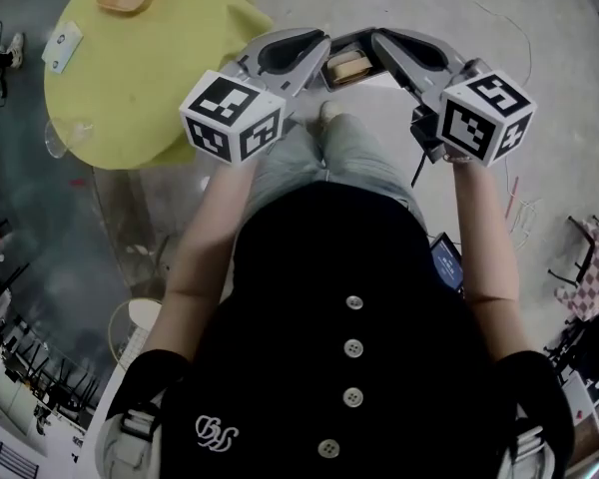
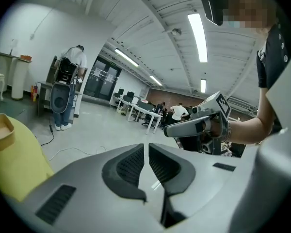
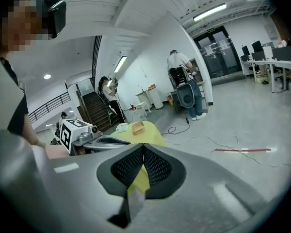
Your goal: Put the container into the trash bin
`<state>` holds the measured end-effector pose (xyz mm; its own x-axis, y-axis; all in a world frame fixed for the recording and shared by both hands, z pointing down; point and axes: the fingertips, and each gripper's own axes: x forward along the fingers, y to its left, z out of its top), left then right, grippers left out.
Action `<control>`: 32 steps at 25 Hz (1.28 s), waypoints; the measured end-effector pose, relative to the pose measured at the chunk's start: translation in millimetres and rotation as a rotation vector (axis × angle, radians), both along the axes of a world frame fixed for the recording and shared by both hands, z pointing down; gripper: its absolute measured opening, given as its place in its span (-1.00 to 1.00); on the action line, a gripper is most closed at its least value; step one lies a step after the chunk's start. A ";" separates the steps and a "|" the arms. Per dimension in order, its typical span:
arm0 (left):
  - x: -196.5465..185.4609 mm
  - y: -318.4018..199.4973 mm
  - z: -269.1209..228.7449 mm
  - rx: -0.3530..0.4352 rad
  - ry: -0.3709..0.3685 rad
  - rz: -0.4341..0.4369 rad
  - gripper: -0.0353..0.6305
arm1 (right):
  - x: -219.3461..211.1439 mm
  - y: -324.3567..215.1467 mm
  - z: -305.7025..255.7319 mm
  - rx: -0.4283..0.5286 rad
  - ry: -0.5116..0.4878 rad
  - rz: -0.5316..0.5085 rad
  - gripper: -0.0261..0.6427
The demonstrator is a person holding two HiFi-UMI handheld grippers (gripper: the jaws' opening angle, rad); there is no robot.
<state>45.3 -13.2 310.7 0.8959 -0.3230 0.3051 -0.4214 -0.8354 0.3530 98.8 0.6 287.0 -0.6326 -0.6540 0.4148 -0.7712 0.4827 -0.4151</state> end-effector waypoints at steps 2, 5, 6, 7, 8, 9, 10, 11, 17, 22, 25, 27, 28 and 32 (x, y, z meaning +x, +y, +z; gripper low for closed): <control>-6.3 0.6 -5.3 0.005 0.005 -0.018 -0.78 | -7.7 -3.9 -8.9 0.023 0.019 -0.043 -0.91; -14.6 0.6 -10.7 0.015 0.014 -0.027 -0.78 | -18.5 -10.0 -17.2 0.058 0.044 -0.092 -0.91; -15.9 0.4 -12.8 0.016 0.024 -0.028 -0.79 | -21.4 -10.9 -20.3 0.070 0.041 -0.103 -0.91; -16.8 -0.1 -14.6 0.017 0.033 -0.028 -0.79 | -24.2 -11.7 -23.7 0.080 0.031 -0.112 -0.91; -17.7 -0.7 -15.7 0.015 0.039 -0.028 -0.79 | -27.2 -12.4 -26.7 0.088 0.014 -0.118 -0.91; -18.8 -0.9 -16.1 0.011 0.042 -0.026 -0.79 | -30.2 -12.5 -28.6 0.090 -0.003 -0.122 -0.91; -20.1 -1.2 -16.3 0.008 0.044 -0.025 -0.79 | -33.3 -12.1 -29.2 0.089 -0.014 -0.127 -0.91; -21.6 -2.0 -16.7 0.007 0.048 -0.025 -0.79 | -36.7 -11.6 -29.0 0.089 -0.016 -0.137 -0.91; -22.2 -0.7 -10.4 -0.021 0.061 -0.031 -0.79 | -54.7 -3.3 -22.7 0.077 0.005 -0.209 -0.91; -25.0 0.1 -2.0 -0.050 0.067 -0.031 -0.79 | -58.9 -4.8 -13.2 0.060 0.014 -0.209 -0.91; -28.7 -3.3 2.0 -0.065 0.074 -0.036 -0.79 | -64.3 -5.0 -6.2 0.048 0.030 -0.234 -0.91; -29.5 -5.0 2.5 -0.077 0.080 -0.038 -0.80 | -65.4 -5.0 -3.5 0.038 0.035 -0.240 -0.91; -29.4 -5.4 2.3 -0.082 0.083 -0.038 -0.79 | -65.2 -4.9 -2.5 0.033 0.034 -0.237 -0.91; -28.5 -5.9 1.5 -0.090 0.088 -0.036 -0.80 | -64.2 -2.7 2.3 0.014 0.028 -0.227 -0.91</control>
<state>16.8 -19.1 312.3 0.9088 -0.3304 0.2549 -0.4147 -0.7836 0.4627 34.6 -2.1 289.2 -0.7528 -0.5017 0.4261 -0.6531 0.6506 -0.3876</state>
